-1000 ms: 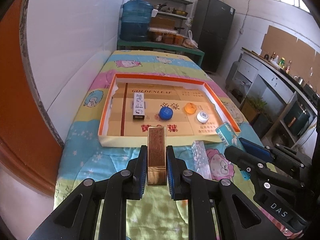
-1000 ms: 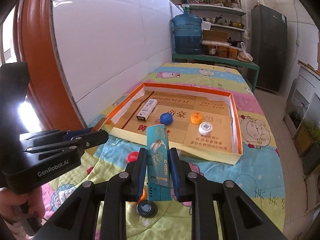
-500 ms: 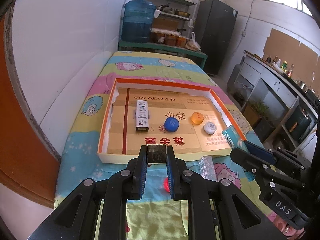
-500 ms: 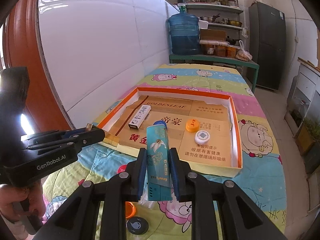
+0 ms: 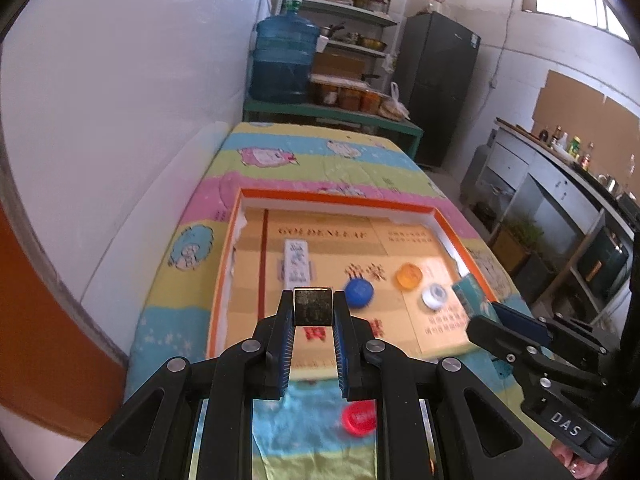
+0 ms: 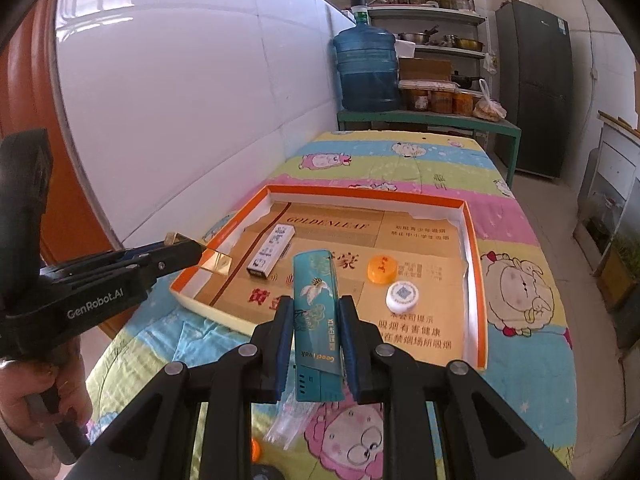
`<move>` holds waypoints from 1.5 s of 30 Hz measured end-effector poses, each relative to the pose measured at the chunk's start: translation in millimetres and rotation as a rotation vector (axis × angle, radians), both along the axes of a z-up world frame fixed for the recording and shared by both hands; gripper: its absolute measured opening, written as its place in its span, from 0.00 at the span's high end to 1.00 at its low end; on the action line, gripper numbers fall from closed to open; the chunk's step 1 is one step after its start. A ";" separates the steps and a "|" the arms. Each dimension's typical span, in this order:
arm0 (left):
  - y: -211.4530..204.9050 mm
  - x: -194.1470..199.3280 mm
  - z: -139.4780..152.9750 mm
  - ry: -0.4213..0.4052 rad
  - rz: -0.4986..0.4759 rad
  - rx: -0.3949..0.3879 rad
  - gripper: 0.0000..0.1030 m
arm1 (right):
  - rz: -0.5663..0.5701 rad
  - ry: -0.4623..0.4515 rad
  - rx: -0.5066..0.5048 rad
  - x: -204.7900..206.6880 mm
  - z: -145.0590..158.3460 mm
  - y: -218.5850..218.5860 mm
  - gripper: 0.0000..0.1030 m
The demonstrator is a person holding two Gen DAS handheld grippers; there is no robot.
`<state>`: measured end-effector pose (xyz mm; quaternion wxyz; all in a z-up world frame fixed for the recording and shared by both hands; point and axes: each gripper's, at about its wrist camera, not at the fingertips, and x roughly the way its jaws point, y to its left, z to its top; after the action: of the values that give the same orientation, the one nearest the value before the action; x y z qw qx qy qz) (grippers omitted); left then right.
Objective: Organize rigid objects
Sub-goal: 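Carry the gold-brown box and teal tube box into the box lid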
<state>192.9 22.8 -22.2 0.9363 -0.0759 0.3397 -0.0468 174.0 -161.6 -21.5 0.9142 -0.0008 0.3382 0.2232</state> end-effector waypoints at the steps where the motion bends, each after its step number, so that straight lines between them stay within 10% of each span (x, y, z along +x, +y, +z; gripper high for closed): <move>1: 1.0 3.6 0.5 -0.005 0.007 0.004 0.83 | 0.000 0.001 0.003 3.4 0.4 0.0 0.78; 17: 22.8 70.2 -2.7 -0.070 0.059 -0.013 0.83 | 0.003 0.036 0.003 68.3 -5.5 16.2 0.78; 45: 19.5 105.1 -58.1 0.113 0.037 0.031 0.83 | -0.043 0.186 -0.065 124.1 -46.7 27.3 0.78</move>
<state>298.0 42.3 -80.3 0.9175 -0.0700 0.3911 -0.0199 298.2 -134.3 -68.2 0.8830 -0.0027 0.4286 0.1915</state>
